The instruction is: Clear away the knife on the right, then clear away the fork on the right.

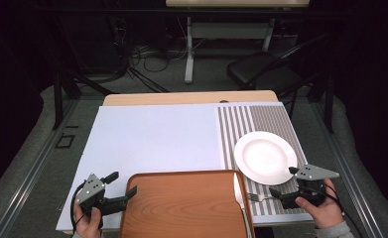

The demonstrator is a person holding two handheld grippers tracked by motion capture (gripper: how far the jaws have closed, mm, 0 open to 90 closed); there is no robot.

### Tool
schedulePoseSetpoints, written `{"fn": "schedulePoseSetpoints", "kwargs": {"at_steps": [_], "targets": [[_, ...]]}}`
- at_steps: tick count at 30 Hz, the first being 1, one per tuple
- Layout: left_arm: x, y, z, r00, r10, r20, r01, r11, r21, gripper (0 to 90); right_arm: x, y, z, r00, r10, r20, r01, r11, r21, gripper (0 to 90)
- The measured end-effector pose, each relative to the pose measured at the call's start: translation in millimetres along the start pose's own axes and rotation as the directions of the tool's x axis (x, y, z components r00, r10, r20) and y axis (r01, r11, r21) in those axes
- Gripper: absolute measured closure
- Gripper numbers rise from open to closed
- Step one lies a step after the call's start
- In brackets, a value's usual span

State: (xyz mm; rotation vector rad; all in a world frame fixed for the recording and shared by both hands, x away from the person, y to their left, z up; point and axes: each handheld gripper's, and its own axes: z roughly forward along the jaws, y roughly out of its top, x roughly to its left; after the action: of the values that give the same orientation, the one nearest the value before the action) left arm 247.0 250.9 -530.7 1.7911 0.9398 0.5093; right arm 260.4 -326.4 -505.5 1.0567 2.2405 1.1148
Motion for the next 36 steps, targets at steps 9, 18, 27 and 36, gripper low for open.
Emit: {"fn": "schedulePoseSetpoints", "kwargs": {"at_steps": [9, 18, 27, 36], "targets": [[0.1, -0.1, 0.1, 1.0, 0.003, -0.003, -0.003, 1.0, 0.0, 15.7, 3.7, 3.9, 4.6, 0.9931, -0.115, -0.022, 0.117, 0.989, 0.09, 0.0], [0.0, -0.2, -0.1, 1.0, 0.005, -0.006, -0.005, 1.0, 0.001, 15.7, 8.1, 10.6, 6.2, 0.9593, -0.275, -0.064, 0.282, 0.943, 0.178, 12.9], [0.2, -0.6, 0.5, 1.0, 0.006, -0.007, -0.006, 1.0, 0.006, 15.7, 8.2, 17.4, 6.3, 0.9028, -0.416, -0.109, 0.43, 0.874, 0.226, 29.6], [-0.6, -0.4, 0.0, 0.9999, 0.011, -0.007, -0.011, 0.9999, 0.005, 15.7, 10.9, 23.3, 8.4, 0.8791, -0.456, -0.14, 0.477, 0.835, 0.275, 40.6]]}}
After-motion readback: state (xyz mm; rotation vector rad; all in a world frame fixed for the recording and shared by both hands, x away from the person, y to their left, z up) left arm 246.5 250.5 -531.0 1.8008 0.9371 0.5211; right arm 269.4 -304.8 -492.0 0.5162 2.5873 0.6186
